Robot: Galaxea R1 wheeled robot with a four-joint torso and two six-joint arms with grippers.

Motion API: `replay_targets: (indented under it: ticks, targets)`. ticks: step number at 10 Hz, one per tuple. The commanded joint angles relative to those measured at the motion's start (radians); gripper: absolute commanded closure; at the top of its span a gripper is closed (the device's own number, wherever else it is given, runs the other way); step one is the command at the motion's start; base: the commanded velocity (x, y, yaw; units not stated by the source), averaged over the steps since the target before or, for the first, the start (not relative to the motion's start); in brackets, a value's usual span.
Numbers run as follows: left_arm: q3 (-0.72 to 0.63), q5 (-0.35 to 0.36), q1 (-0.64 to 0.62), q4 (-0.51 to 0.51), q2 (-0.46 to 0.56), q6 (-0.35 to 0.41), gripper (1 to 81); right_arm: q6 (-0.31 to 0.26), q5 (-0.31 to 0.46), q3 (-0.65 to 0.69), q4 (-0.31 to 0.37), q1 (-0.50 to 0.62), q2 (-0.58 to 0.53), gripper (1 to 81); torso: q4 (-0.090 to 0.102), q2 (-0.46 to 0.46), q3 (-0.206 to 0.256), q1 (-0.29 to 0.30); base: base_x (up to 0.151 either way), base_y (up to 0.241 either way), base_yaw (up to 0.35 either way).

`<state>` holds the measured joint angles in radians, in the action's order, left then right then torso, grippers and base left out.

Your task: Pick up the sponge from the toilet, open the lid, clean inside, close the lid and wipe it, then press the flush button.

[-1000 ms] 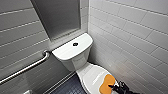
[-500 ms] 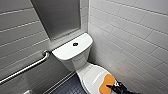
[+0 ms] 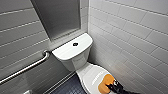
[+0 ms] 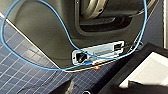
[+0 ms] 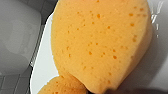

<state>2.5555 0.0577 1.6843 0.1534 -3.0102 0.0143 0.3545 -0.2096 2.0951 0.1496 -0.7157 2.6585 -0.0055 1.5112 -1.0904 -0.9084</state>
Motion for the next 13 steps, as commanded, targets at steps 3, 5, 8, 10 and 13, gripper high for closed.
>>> replay_targets:
  ticks: [3, 5, 8, 10, 13]
  targets:
    - [-0.015, -0.091, 0.042, 0.006, -0.007, 0.006, 1.0, -0.003, 0.09, -0.102, -0.002, 0.106, -0.088, 81.1, 0.0, 0.0, 0.0, 0.0, 0.0, 0.0, 0.0]
    - [-0.021, -0.087, 0.025, 0.006, -0.01, 0.009, 1.0, -0.003, 0.085, -0.284, -0.001, 0.115, -0.237, 81.1, 0.0, 0.0, 0.0, 0.0, 0.0, 0.0, 0.0]
    - [-0.079, -0.082, -0.011, 0.017, 0.008, 0.019, 1.0, -0.005, 0.085, -0.554, 0.001, 0.077, -0.5, 81.1, 0.0, 0.0, 0.0, 0.0, 0.0, 0.0, 0.0]
    - [-0.202, -0.082, -0.044, 0.043, 0.077, 0.018, 1.0, -0.014, 0.087, -0.609, -0.002, -0.036, -0.589, 81.1, 0.0, 0.0, 0.0, 0.0, 0.0, 0.0, 0.0]
    - [-0.555, -0.087, -0.129, 0.04, 0.306, 0.016, 1.0, -0.015, 0.095, -0.54, -0.045, -0.26, -0.593, 81.1, 0.0, 0.0, 0.0, 0.0, 0.0, 0.0, 0.0]
